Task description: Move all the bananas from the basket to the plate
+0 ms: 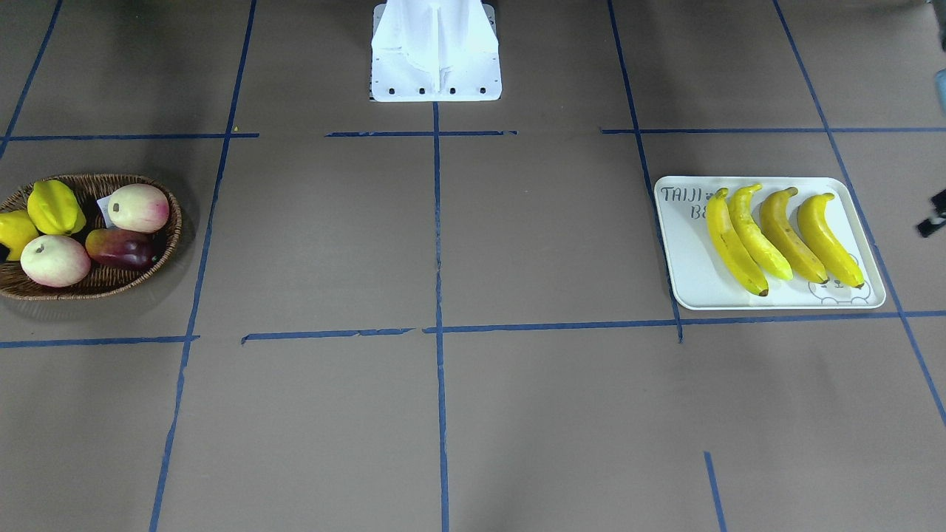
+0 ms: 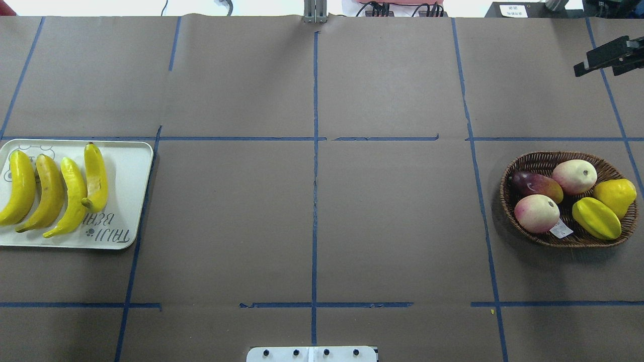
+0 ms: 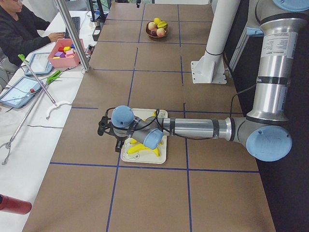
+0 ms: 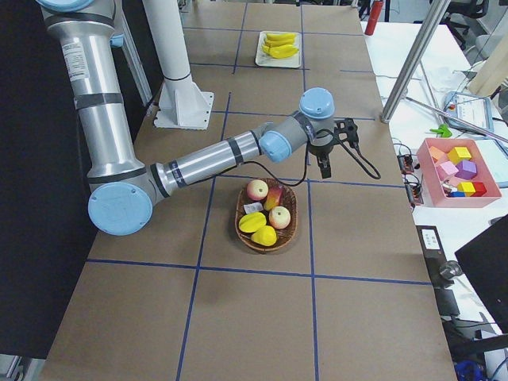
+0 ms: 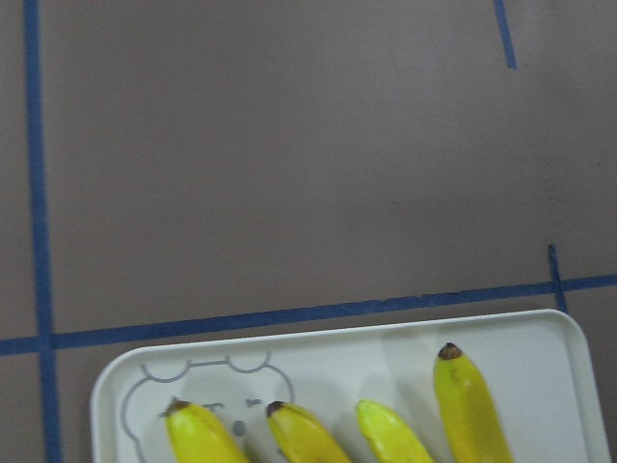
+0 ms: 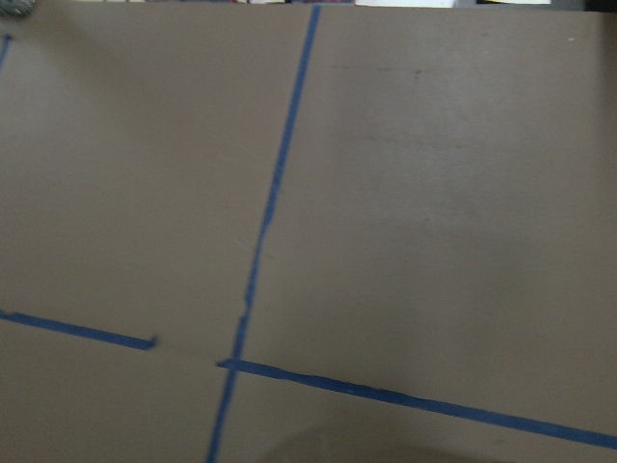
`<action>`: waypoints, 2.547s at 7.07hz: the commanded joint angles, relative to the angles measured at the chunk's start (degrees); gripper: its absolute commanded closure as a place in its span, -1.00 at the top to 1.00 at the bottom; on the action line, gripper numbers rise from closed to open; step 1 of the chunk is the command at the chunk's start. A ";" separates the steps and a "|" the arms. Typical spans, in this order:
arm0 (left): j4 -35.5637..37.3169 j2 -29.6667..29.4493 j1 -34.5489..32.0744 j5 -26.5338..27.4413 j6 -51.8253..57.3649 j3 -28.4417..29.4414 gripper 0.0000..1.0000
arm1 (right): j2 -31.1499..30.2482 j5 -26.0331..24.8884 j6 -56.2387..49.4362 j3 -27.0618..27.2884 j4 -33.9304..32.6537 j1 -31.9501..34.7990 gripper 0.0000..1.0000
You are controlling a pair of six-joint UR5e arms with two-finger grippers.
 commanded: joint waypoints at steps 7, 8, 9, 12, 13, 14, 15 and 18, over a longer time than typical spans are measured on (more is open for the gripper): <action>15.77 6.42 -8.87 2.85 9.14 -2.35 1.00 | -11.72 2.07 -31.70 -2.93 -14.65 15.70 0.99; 17.08 6.34 -8.35 3.19 8.34 -4.38 1.00 | -11.72 2.15 -31.79 -4.85 -14.63 15.70 0.99; 20.57 5.99 -6.95 3.28 8.34 -6.32 1.00 | -11.55 2.07 -31.61 -5.83 -14.63 15.70 0.99; 21.22 7.92 -6.58 3.11 8.51 -7.13 1.00 | -10.93 3.03 -31.26 -6.10 -15.51 15.70 0.99; 21.13 8.01 -6.58 3.11 8.51 -7.13 1.00 | -11.37 4.08 -30.39 -6.62 -15.59 15.70 0.99; 21.13 8.01 -6.58 3.02 8.51 -7.13 1.00 | -12.07 6.18 -25.94 -6.54 -15.42 15.70 0.99; 21.13 8.01 -6.58 3.20 8.77 -6.95 1.00 | -13.73 6.29 -24.59 -6.54 -14.64 15.70 0.99; 21.40 7.75 -6.67 3.28 8.69 -7.56 1.00 | -16.10 3.58 -24.49 -4.44 -14.63 15.78 0.99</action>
